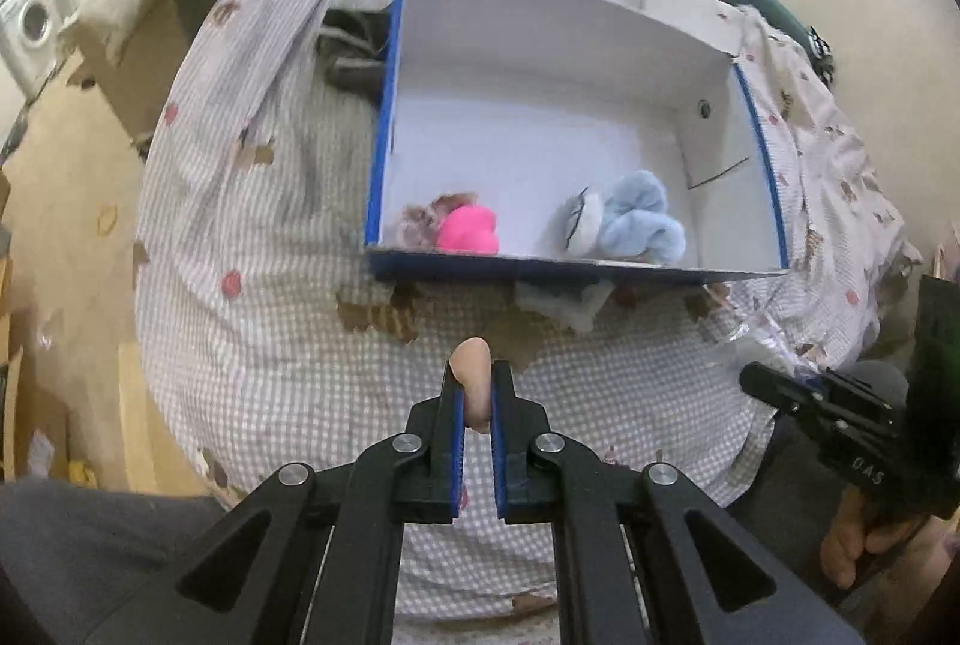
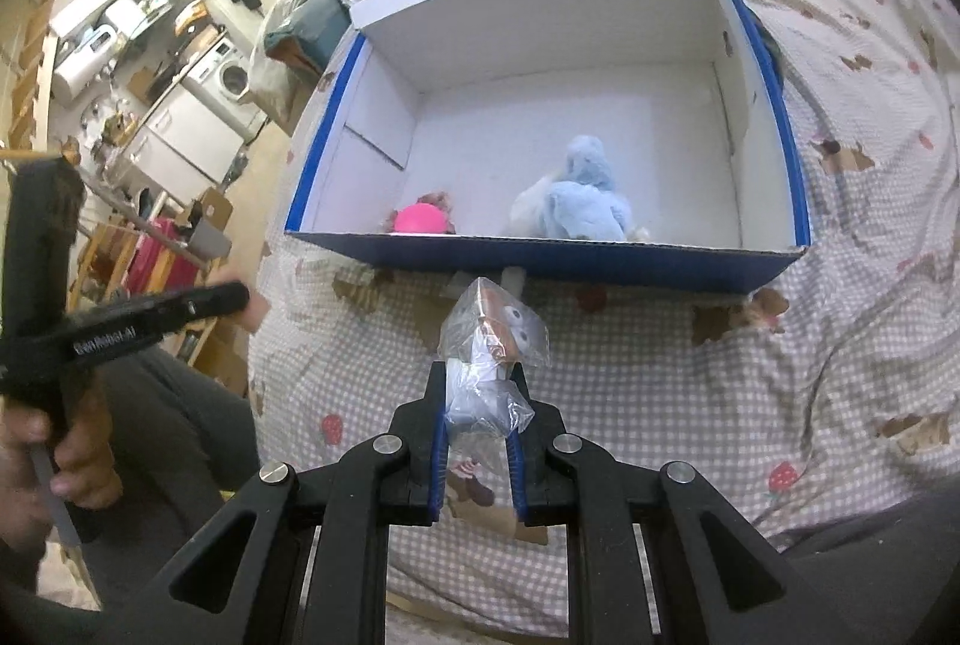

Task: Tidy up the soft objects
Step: 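Carry the plastic bag and tan tube over the box with both grippers, then open the left gripper to drop the tan tube while the right drops the bag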

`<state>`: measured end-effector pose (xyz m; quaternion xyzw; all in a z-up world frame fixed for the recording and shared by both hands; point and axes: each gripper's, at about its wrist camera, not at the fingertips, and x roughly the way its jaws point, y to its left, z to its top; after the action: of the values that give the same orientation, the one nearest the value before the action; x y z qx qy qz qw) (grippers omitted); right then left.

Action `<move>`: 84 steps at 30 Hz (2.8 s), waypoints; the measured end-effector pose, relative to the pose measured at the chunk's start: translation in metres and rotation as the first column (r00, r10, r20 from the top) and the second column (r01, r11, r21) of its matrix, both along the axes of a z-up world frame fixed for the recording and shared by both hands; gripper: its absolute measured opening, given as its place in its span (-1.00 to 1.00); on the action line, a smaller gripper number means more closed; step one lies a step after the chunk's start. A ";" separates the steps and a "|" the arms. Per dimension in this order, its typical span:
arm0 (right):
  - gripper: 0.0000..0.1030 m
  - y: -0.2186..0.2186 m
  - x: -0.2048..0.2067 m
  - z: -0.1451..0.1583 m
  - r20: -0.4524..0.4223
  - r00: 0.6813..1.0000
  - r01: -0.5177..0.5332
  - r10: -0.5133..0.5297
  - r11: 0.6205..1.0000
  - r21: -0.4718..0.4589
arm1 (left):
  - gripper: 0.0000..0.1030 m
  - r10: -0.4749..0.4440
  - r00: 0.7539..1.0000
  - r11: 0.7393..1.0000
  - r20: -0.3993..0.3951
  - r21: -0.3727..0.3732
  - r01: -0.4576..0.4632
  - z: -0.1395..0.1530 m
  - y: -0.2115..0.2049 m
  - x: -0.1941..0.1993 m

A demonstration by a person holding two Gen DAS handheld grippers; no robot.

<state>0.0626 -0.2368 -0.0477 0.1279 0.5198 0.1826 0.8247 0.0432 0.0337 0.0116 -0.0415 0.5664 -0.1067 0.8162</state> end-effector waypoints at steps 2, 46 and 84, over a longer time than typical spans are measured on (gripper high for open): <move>-0.65 0.000 0.000 -0.001 0.002 1.000 0.003 -0.003 1.000 -0.008 | -0.86 0.020 1.000 1.000 0.002 0.001 -0.020 -0.005 0.003 -0.004; -0.65 0.044 0.065 0.005 0.166 0.983 -0.068 0.081 0.994 -0.081 | -0.86 -0.110 0.976 0.992 0.190 0.082 0.096 -0.014 -0.069 0.095; 0.76 -0.004 0.093 -0.015 0.179 0.968 0.177 -0.174 0.984 0.001 | 0.45 -0.021 0.976 0.986 0.217 0.167 -0.016 -0.048 -0.067 0.093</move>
<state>0.1557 -0.2406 -0.0623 0.1503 0.4317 0.1159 0.8818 0.1362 -0.0335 -0.0365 0.0399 0.4807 -0.0635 0.8737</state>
